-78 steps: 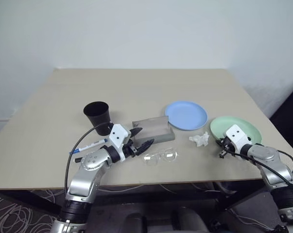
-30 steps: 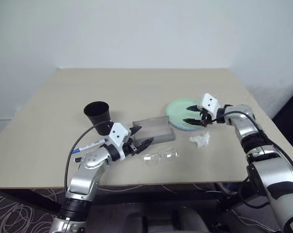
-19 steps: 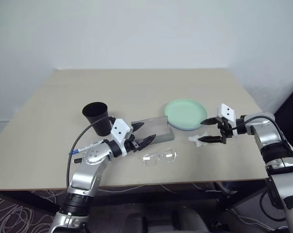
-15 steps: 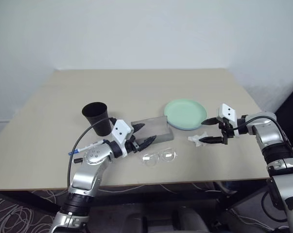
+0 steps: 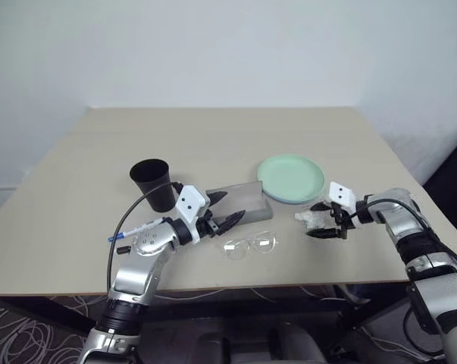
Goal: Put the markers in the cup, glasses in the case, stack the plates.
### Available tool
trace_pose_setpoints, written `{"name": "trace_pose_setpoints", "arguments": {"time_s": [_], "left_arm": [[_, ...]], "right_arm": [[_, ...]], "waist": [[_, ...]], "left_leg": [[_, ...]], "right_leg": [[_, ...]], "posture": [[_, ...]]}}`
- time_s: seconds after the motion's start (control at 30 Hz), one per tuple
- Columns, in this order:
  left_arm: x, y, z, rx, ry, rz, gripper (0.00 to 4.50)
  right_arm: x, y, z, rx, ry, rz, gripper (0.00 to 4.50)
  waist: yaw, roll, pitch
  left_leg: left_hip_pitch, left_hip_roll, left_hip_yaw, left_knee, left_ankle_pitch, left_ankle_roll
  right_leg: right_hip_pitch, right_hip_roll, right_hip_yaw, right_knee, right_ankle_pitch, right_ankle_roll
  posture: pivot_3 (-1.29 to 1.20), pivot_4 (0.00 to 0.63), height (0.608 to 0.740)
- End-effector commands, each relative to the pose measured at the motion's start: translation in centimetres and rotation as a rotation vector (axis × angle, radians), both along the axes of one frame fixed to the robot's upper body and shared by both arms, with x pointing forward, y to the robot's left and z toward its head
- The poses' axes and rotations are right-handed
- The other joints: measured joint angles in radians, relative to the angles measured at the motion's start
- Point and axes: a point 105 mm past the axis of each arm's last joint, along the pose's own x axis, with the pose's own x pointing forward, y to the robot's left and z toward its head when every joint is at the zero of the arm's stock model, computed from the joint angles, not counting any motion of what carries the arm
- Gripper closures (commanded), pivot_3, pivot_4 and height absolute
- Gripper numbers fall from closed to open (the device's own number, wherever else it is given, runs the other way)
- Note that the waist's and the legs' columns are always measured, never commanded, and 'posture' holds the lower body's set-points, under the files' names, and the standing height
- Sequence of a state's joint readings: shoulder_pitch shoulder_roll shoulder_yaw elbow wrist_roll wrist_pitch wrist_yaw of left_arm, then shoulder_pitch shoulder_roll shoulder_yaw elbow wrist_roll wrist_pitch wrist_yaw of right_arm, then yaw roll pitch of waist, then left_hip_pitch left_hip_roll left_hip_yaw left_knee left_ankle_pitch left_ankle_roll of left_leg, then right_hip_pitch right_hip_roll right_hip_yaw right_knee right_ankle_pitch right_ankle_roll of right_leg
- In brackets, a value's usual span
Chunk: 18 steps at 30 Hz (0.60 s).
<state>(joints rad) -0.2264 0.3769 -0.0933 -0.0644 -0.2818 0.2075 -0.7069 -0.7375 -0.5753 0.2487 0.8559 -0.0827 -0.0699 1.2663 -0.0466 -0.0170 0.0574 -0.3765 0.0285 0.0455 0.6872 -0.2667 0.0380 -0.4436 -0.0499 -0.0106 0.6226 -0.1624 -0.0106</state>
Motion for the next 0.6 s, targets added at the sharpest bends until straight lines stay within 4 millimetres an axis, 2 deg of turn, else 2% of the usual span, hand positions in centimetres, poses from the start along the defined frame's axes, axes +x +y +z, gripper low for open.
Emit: {"name": "trace_pose_setpoints", "arguments": {"time_s": [0.03, 0.17, 0.3, 0.43, 0.6], "left_arm": [[0.2, 0.1, 1.4, 0.003, -0.066, 0.003, 0.90], [0.2, 0.1, 1.4, 0.005, -0.065, 0.006, 0.90], [0.2, 0.2, 1.4, 0.006, -0.064, 0.006, 0.90], [0.2, 0.2, 1.3, 0.007, -0.062, 0.004, 0.90], [0.3, 0.3, 1.3, 0.011, -0.061, 0.002, 0.90]], "right_arm": [[0.9, -0.2, 2.1, 0.000, -0.068, 0.013, 1.65], [1.1, 0.0, 3.7, 0.050, -0.096, 0.032, 3.03], [1.7, 0.5, 6.2, 0.103, -0.179, 0.038, 4.44], [3.1, 1.2, 8.4, 0.139, -0.280, 0.004, 4.48], [5.6, 2.6, 9.7, 0.150, -0.393, -0.082, 4.48]], "waist": [[0.000, 0.000, 0.000], [0.000, 0.000, 0.000], [0.000, 0.000, 0.000], [0.000, 0.000, 0.000], [-0.001, 0.000, 0.000]], "left_leg": [[0.000, 0.000, 0.000, 0.000, 0.000, 0.000], [0.000, 0.000, 0.000, 0.000, 0.000, 0.000], [0.000, 0.000, 0.000, 0.000, 0.000, 0.000], [0.000, 0.000, 0.000, 0.000, 0.000, 0.000], [0.000, 0.000, 0.000, 0.000, 0.000, 0.000]], "right_leg": [[0.000, 0.000, 0.000, 0.000, 0.000, 0.000], [0.000, 0.000, 0.000, 0.000, 0.000, 0.000], [0.000, 0.000, 0.000, 0.000, 0.000, 0.000], [0.000, 0.000, 0.000, 0.000, 0.000, 0.000], [0.000, 0.000, 0.000, 0.000, 0.000, 0.000]], "posture": [[0.00, 0.000, 0.721], [0.00, 0.000, 0.721], [0.00, 0.000, 0.721], [0.00, 0.000, 0.721], [0.00, 0.000, 0.721]]}}
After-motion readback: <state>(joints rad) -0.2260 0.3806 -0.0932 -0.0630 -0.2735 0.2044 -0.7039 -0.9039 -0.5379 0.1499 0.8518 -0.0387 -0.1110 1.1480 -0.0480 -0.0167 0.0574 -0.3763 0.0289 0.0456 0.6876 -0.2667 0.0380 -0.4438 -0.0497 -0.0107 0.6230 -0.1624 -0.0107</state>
